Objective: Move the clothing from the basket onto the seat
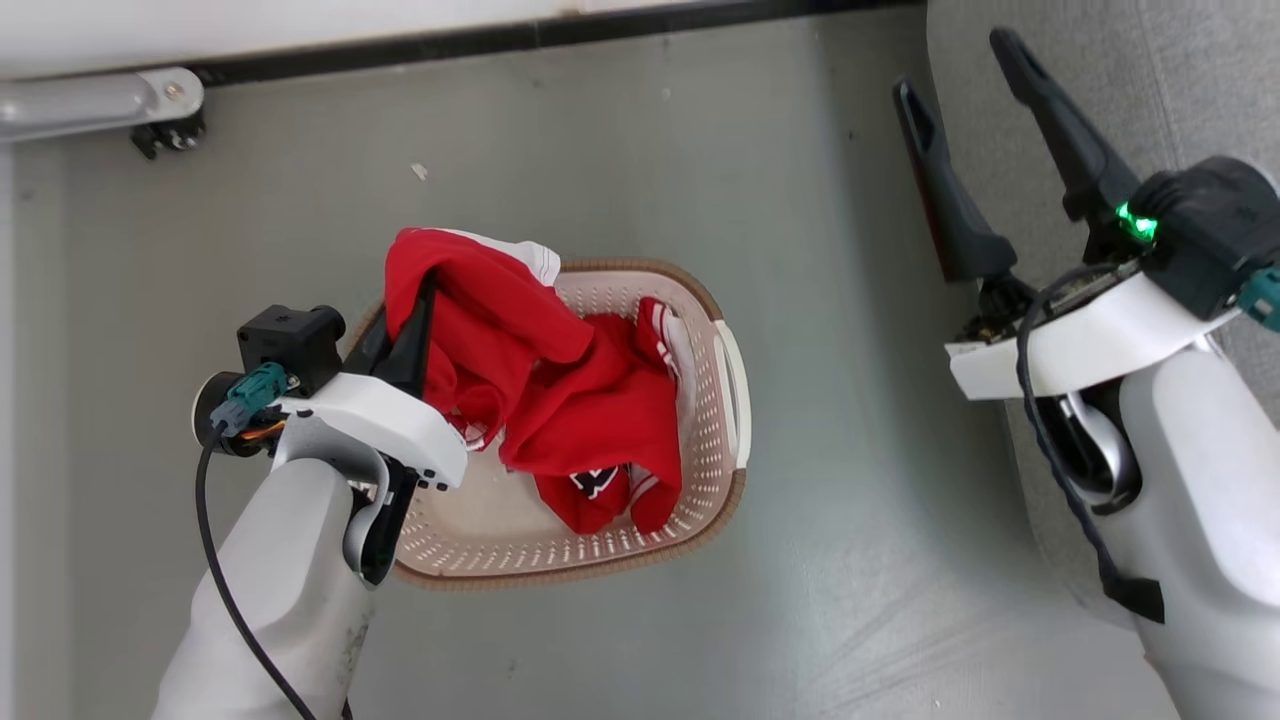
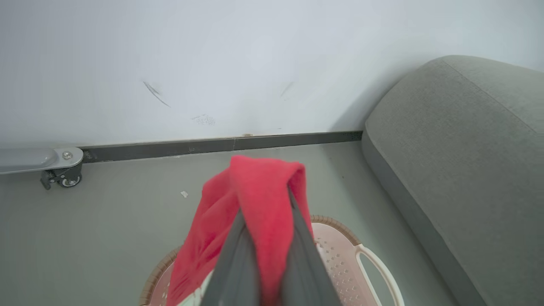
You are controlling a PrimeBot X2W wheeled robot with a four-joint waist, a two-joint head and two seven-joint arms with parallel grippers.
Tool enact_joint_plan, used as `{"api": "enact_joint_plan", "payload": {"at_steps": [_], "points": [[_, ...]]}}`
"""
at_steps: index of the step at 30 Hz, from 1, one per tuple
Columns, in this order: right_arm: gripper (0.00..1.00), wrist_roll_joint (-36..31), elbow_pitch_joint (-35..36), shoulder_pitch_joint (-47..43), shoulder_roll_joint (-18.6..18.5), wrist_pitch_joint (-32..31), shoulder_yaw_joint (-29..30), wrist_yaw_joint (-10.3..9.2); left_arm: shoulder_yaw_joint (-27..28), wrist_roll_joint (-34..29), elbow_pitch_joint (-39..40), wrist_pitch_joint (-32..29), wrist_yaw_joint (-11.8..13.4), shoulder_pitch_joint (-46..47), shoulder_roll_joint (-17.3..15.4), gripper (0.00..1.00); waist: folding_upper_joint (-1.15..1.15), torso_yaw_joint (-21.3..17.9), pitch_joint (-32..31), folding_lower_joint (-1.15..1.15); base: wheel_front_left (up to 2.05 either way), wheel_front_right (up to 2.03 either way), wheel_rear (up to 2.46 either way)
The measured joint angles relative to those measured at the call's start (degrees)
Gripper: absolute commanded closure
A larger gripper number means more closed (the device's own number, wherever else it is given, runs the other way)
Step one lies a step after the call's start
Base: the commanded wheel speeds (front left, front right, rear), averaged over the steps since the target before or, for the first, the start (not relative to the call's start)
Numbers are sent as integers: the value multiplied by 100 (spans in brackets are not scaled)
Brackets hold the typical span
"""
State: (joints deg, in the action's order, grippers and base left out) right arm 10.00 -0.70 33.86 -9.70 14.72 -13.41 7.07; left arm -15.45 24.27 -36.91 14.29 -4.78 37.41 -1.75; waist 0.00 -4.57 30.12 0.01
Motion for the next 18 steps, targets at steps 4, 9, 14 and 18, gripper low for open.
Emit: {"api": "enact_joint_plan", "payload": {"at_steps": [4,9,14,18], "points": [[0,0,-70,-187,1,0,30,0,12,-1,157,1,-25,-76,2,100,0,65,-210,0,0,0,0],[0,1,-155,-361,7,0,67,0,92,-11,347,1,-25,-208,4,100,0,135,-477,0,0,0,0],[0,5,-210,-589,20,0,73,0,346,-21,779,1,-18,-302,7,100,0,202,-787,0,0,0,0],[0,8,-259,-747,26,0,22,0,457,-31,935,1,10,-482,8,100,0,235,-985,0,0,0,0]]}}
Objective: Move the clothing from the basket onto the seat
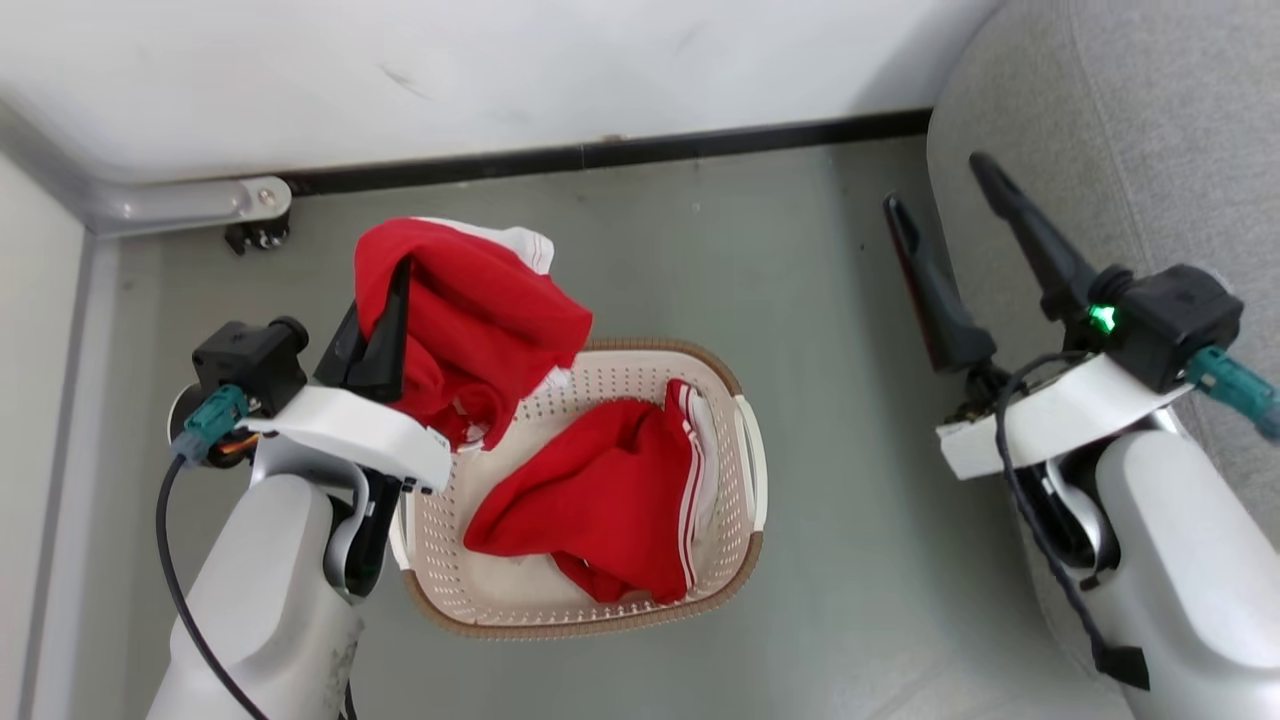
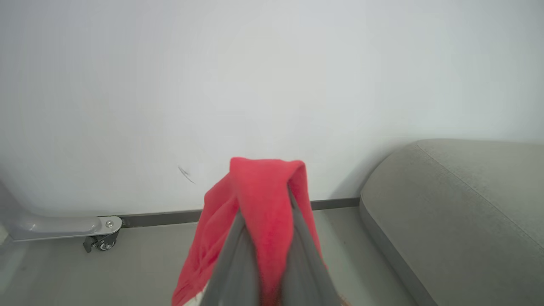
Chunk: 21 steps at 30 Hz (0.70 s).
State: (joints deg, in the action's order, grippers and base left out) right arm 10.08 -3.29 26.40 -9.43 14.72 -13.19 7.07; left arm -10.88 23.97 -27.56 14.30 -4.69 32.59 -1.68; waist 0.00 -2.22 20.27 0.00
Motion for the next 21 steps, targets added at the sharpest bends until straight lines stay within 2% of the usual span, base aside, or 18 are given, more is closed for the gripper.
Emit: {"api": "enact_joint_plan", "payload": {"at_steps": [21], "points": [[0,113,-308,-644,59,-1,-248,0,88,-425,584,0,9,-538,-10,100,0,36,-843,0,0,0,0]]}}
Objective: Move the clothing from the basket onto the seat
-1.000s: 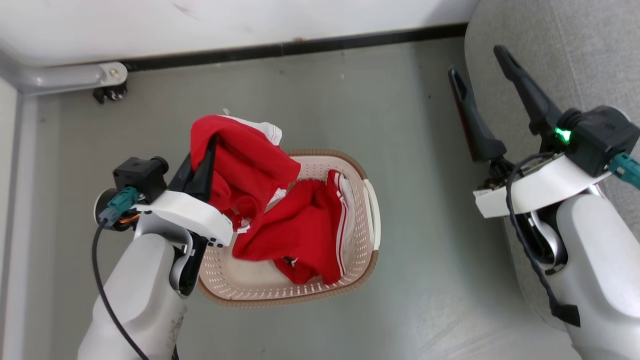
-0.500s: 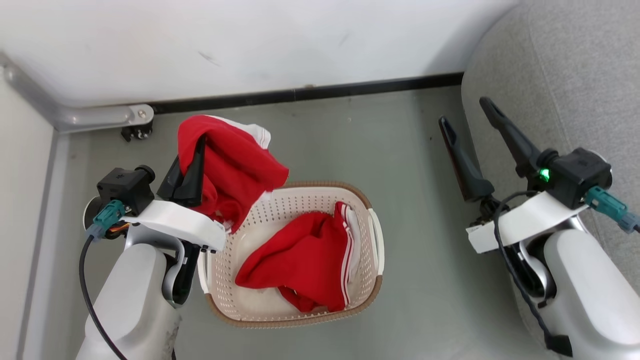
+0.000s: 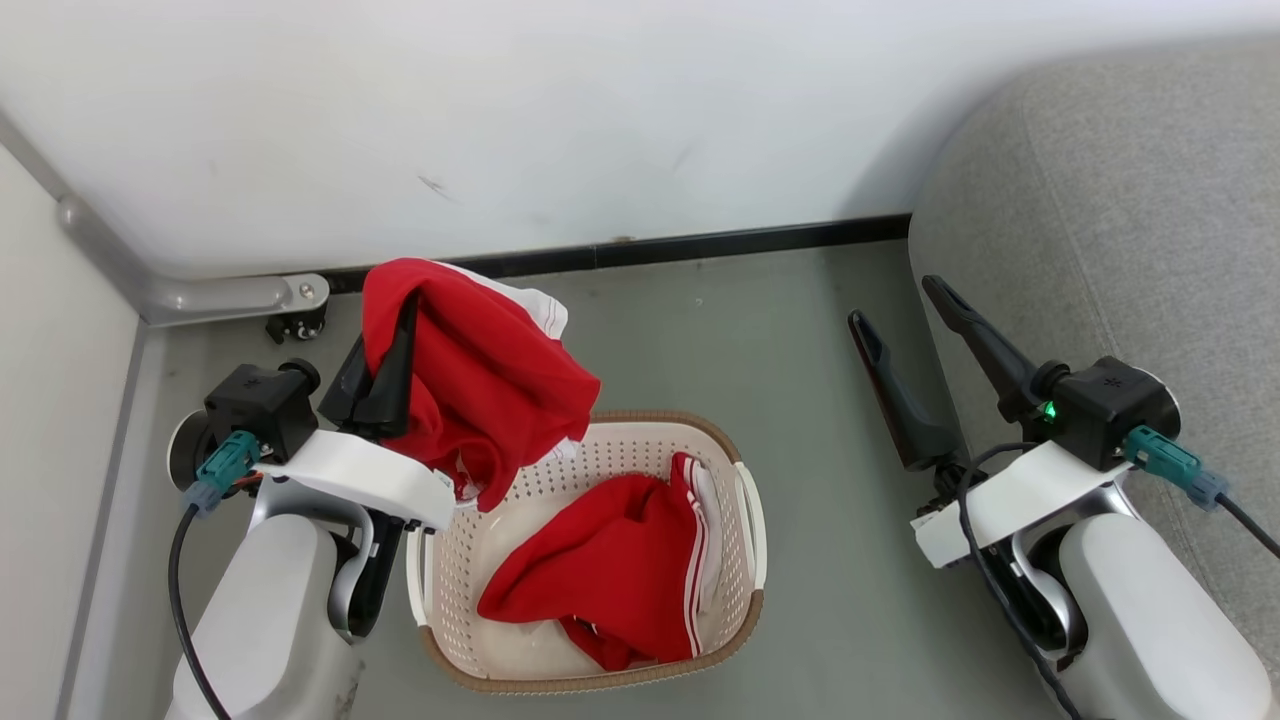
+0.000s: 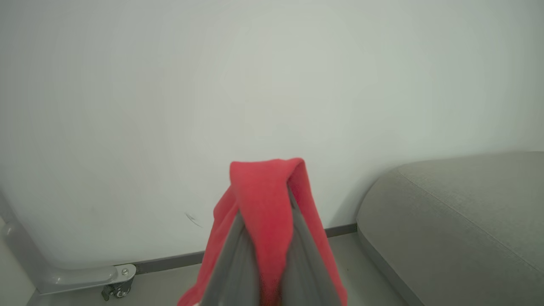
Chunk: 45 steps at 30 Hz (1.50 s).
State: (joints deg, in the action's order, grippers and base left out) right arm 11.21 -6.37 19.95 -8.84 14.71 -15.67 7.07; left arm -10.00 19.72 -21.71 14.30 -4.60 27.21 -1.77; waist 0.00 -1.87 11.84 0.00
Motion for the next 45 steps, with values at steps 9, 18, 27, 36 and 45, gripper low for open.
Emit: {"api": "enact_joint_plan", "payload": {"at_steps": [9,18,27,36,45], "points": [[0,86,-40,-154,-10,0,-313,0,-221,-345,341,0,-10,-8,-48,100,0,4,-242,0,0,0,0],[0,200,-98,-210,-10,0,-645,0,-598,-614,493,1,-44,0,-74,100,0,23,-405,0,0,0,0],[0,364,-98,-210,-51,0,-1131,0,-1032,-726,725,15,-112,160,-53,100,0,28,-541,0,0,0,0],[0,536,-111,-210,-141,0,-1466,0,-1423,-733,1038,15,-168,313,-41,100,0,3,-672,0,0,0,0],[0,592,-142,-209,-208,0,-1505,0,-1936,-709,1232,-185,-219,421,-34,100,0,7,-803,0,0,0,0]]}}
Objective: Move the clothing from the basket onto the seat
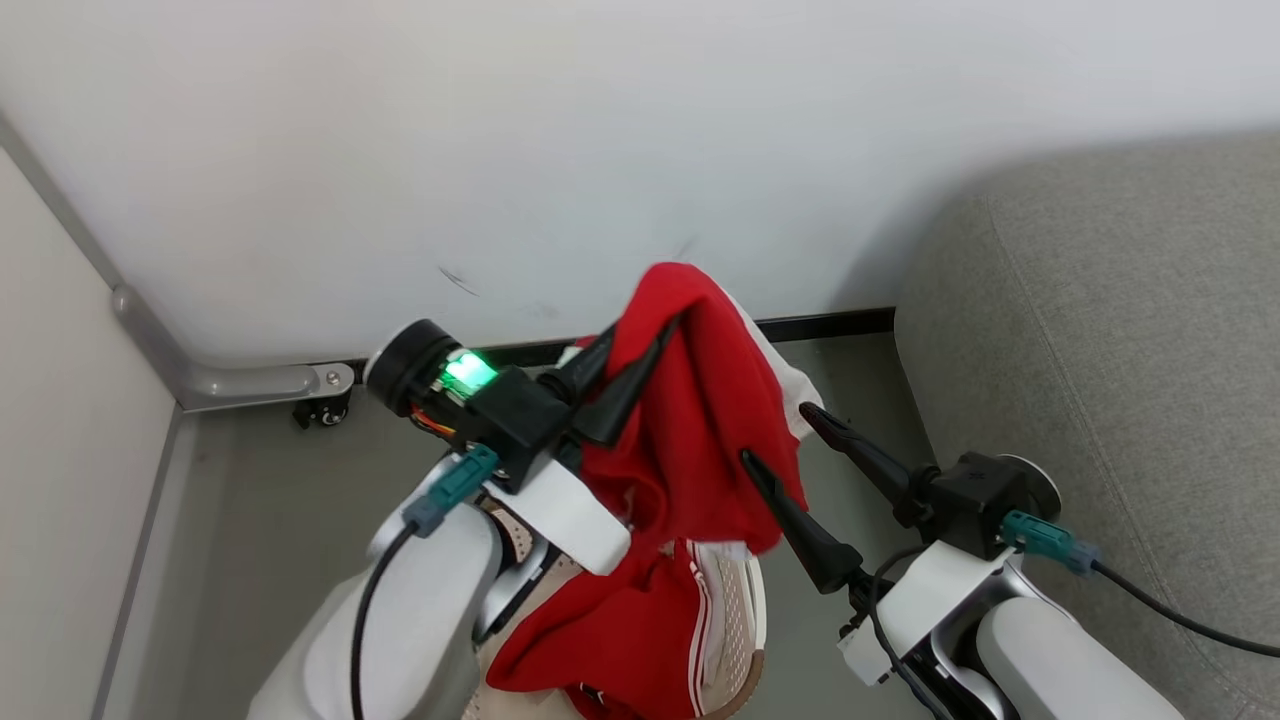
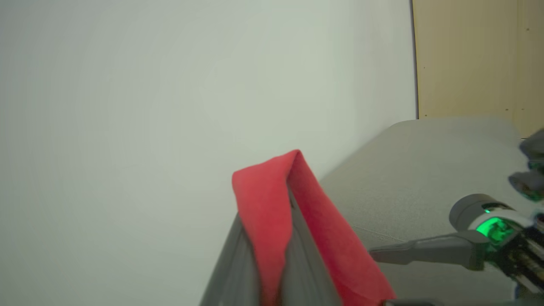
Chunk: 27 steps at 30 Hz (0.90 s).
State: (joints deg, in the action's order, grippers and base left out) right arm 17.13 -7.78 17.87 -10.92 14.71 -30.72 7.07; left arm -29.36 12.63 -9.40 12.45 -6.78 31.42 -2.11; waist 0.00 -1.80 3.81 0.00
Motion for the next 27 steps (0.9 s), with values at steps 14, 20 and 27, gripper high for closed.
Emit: {"api": "enact_joint_plan", "payload": {"at_steps": [14,20,27], "points": [[0,96,-8,0,-14,0,-134,0,-655,324,443,-500,-45,13,-3,100,0,-22,-65,0,0,0,0],[88,96,-1,3,-41,0,-140,0,-811,447,603,-664,-48,20,-4,100,0,-39,-25,0,0,0,0],[100,198,-40,4,-59,0,-214,0,-822,559,628,-802,-48,21,-5,100,0,-49,25,0,0,0,0]]}}
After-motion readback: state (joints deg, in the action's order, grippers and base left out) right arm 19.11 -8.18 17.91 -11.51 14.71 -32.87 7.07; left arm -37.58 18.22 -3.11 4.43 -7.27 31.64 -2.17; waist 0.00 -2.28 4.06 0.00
